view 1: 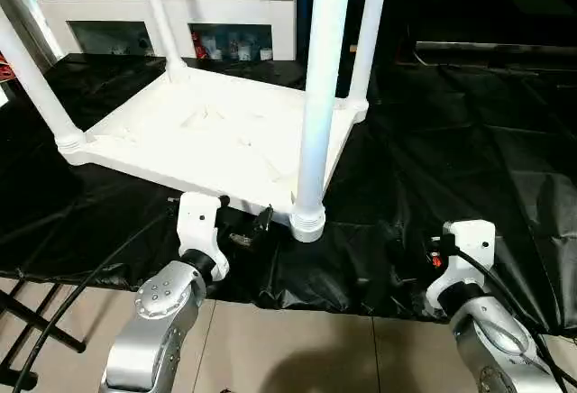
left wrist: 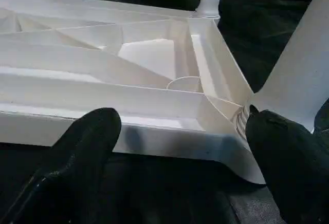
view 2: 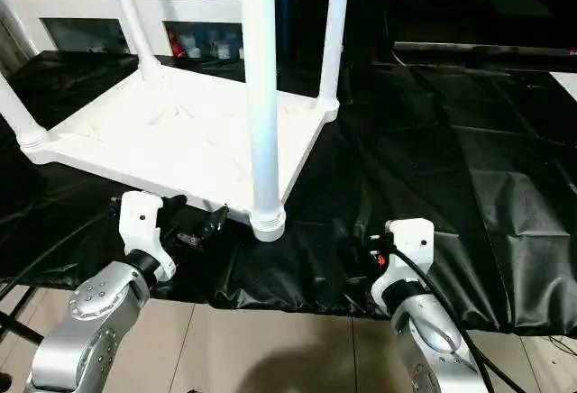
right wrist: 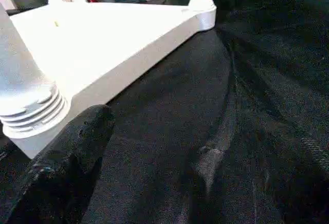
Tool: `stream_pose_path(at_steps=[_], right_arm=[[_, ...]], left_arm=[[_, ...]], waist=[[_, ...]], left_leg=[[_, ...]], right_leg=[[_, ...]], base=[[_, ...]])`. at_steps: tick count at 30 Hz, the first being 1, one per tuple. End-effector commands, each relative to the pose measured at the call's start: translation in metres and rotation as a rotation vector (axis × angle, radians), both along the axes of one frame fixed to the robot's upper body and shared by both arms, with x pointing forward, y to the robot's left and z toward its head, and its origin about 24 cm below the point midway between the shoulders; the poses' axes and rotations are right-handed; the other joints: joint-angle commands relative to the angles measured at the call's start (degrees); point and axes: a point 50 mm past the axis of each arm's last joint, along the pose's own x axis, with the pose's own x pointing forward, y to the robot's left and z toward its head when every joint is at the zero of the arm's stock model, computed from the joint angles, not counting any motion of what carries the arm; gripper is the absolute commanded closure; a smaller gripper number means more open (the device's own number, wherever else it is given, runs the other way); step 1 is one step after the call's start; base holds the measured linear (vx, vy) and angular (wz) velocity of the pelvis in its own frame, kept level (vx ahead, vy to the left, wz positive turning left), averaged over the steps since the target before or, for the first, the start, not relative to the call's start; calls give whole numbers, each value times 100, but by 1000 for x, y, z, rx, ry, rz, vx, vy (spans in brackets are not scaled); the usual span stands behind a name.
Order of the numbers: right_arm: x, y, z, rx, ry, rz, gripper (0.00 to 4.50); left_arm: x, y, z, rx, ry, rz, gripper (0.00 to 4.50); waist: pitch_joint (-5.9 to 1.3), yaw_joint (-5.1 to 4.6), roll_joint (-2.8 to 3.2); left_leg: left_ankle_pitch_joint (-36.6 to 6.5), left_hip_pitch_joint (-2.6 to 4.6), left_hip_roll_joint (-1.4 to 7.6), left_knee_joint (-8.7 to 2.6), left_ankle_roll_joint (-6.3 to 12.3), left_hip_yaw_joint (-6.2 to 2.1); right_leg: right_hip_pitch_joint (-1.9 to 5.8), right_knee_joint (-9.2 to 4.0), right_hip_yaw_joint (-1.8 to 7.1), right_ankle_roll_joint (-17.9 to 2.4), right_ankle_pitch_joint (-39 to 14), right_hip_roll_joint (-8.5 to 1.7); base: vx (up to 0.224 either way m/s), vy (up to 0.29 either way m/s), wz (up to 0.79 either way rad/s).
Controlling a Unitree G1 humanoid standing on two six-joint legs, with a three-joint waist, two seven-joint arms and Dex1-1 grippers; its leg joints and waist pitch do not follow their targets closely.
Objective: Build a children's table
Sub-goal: Rotate table base
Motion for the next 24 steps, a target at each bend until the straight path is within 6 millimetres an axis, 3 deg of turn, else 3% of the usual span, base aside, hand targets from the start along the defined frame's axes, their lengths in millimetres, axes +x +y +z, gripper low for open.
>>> stream_pose_path(at_steps=[1,12,13,14,15,18,21,23,24], right_arm=[[1,0,1,1,-4,-1,4],[1,0,1,1,-4,-1,4],[-3,0,-32,-56,123,75,4],[-3,0,-32,-56,123,75,4],[2,3,-29,-42,94,78,4],[4,6,-27,-28,80,83,4],[4,7,-26,-23,76,91,4],[4,8,-25,3,69,111,4],[4,9,-23,19,65,125,4]], left_arm=[[0,1,3,10,-15,-4,0],[0,1,3,10,-15,-4,0],[9,12,-13,172,92,-137,0],[9,12,-13,172,92,-137,0],[11,11,-15,191,91,-156,0],[12,10,-16,196,90,-161,0],[12,10,-16,191,92,-158,0],[13,11,-16,187,94,-150,0],[13,12,-15,166,97,-147,0]], waist=[[-268,21,-60],[-266,20,-65],[-264,20,-63],[-165,5,-29],[-222,-14,21],[-222,-46,-48],[-230,-27,1],[-224,-35,-59],[-222,-29,-53]], left_leg=[[-1495,39,83,-407,45,-34],[-1507,36,81,-407,44,-33],[-1517,35,82,-410,46,-33],[-1602,22,79,-438,43,-32],[-1811,93,33,-426,1,-40],[-1709,54,66,-433,-31,-52],[-1576,46,86,-430,40,-53],[-1605,49,83,-426,62,-40],[-1629,51,81,-429,97,-38]], right_leg=[[204,-482,143,-548,-1179,-144],[206,-484,143,-540,-1209,-144],[204,-487,143,-534,-1239,-146],[138,-521,148,-497,-1349,-141],[124,-515,145,-441,-1643,-103],[190,-490,144,-578,-1320,-140],[193,-463,145,-728,-1057,-150],[196,-470,146,-750,-1045,-147],[199,-477,146,-743,-1133,-157]], base=[[0,0,0],[0,0,0],[0,0,0],[0,0,0],[0,0,0],[0,0,0],[0,0,0],[0,0,0],[0,0,0]])
